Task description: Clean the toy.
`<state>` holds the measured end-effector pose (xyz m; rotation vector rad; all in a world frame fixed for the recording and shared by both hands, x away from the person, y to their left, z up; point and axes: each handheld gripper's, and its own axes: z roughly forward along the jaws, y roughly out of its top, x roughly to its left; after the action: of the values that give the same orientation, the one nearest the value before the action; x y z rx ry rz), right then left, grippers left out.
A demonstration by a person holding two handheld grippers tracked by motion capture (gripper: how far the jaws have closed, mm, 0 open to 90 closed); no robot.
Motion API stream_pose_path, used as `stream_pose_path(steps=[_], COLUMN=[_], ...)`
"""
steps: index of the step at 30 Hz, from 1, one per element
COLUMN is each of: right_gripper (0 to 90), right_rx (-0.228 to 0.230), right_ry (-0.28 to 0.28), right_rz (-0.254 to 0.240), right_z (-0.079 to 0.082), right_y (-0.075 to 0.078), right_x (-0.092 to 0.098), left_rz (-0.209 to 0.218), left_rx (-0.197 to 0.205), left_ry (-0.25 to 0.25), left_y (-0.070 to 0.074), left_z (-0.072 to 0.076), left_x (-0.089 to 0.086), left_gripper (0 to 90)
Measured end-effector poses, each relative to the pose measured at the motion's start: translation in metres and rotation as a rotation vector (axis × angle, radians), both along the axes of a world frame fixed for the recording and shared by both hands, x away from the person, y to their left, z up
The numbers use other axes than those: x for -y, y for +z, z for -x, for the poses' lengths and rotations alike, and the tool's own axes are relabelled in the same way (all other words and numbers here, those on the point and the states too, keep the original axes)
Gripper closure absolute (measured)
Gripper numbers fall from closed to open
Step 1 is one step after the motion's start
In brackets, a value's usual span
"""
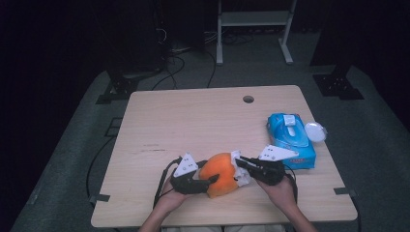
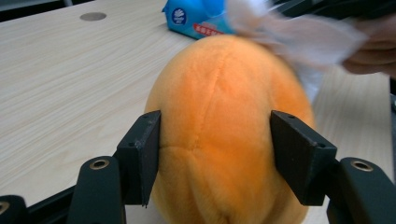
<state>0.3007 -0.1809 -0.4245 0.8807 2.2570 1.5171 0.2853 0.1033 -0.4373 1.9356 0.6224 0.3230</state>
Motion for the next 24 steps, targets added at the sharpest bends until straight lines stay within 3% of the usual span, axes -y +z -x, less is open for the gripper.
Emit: stream_pose_path(steps=[3,6,8,10,14,16,19,22,24], right_gripper=[82.9,82.9,82.9,83.0,83.0,83.1,83.0,83.0,83.0], right_rx=[-0.032,0.009,0.032,0.018,-0.007,-0.021,-0.007,0.025,0.049], right_ry=[-0.025,0.027,0.046,0.044,0.017,0.012,0.025,0.087,0.103], right_rz=[-0.029,-0.039,-0.018,-0.002,-0.004,-0.020,-0.026,-0.051,-0.037], right_z=[-0.003,0.006,0.009,0.007,0.003,0.002,0.007,0.014,0.017], right_y=[-0.002,0.007,0.011,0.007,-0.001,-0.002,0.003,0.011,0.015], right_x=[0.005,-0.005,-0.012,-0.013,-0.005,-0.003,-0.010,-0.020,-0.025], left_rz=[-0.015,-0.015,-0.024,-0.016,0.004,0.022,-0.015,-0.043,-0.057], left_rx=[0.011,0.023,0.032,0.033,-0.013,-0.040,0.000,0.052,0.077], left_ry=[-0.006,-0.021,-0.028,-0.038,-0.003,-0.013,-0.037,-0.080,-0.100], left_y=[0.001,0.001,0.002,0.003,0.006,0.003,0.002,0.005,0.006], left_z=[0.002,0.003,0.004,0.004,-0.002,-0.004,0.001,0.007,0.011], left_x=[0.004,0.006,0.008,0.008,0.001,0.000,0.007,0.015,0.019], left_gripper=[36.1,35.9,35.3,32.1,18.4,20.3,32.1,36.2,36.3])
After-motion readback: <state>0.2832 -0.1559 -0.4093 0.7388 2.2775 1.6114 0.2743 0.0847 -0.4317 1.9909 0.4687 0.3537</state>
